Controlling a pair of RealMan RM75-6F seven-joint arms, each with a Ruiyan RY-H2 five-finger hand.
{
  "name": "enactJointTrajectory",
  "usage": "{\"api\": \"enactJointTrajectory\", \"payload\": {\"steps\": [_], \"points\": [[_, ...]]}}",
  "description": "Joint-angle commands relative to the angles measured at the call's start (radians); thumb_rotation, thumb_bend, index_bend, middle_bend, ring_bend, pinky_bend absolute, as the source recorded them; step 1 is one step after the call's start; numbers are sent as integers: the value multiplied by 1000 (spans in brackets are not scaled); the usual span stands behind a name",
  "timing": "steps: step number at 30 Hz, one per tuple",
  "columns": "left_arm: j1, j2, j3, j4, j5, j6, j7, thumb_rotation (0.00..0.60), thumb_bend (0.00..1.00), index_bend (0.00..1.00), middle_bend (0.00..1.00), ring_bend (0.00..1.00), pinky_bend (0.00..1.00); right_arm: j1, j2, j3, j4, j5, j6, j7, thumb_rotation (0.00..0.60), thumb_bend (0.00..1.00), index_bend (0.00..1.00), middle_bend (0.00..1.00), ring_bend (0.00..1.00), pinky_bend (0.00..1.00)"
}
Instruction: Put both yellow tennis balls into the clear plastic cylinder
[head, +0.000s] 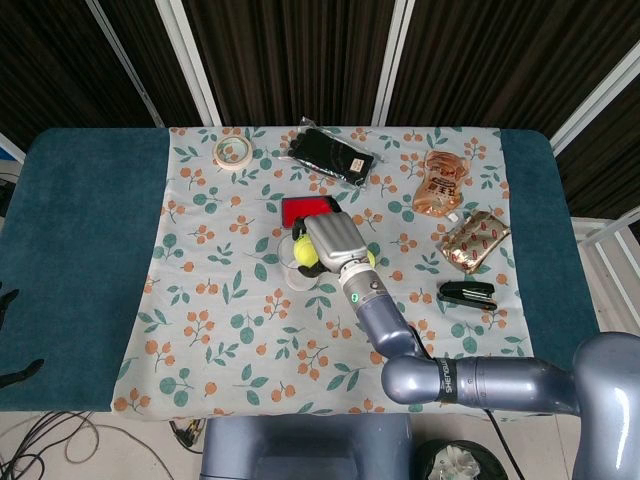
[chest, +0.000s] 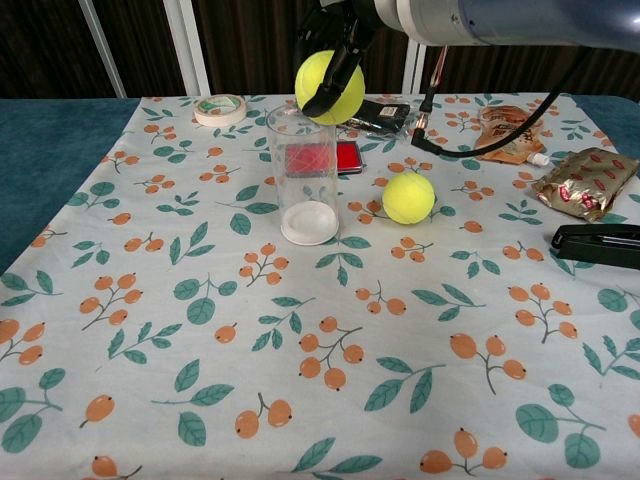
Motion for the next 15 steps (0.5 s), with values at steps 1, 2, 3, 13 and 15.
{"api": "enactJointTrajectory", "payload": {"steps": [1,2,3,13,15], "points": [[-3,0,0,1,-3,-6,1,600,38,128,0,0,29,10,-9,-2,3,7,9,7,600,666,452,427,588,0],[-3,0,1,1,-3,-7,1,600,38,128,0,0,29,11,-10,-1,5,8,10,10,600,666,452,425,587,0],[-4,-1,1,1,-2,-7,1,600,38,128,0,0,29,14,-12,1,7,9,12,13,600,666,452,422,586,0],[-1,3,1,0,0,-1,-8,600,37,128,0,0,29,53,-46,13,53,54,15,28,600,666,452,398,550,0],[-1,4,1,0,1,-1,-10,600,37,128,0,0,29,58,-50,11,58,64,14,28,600,664,452,381,527,0]]}}
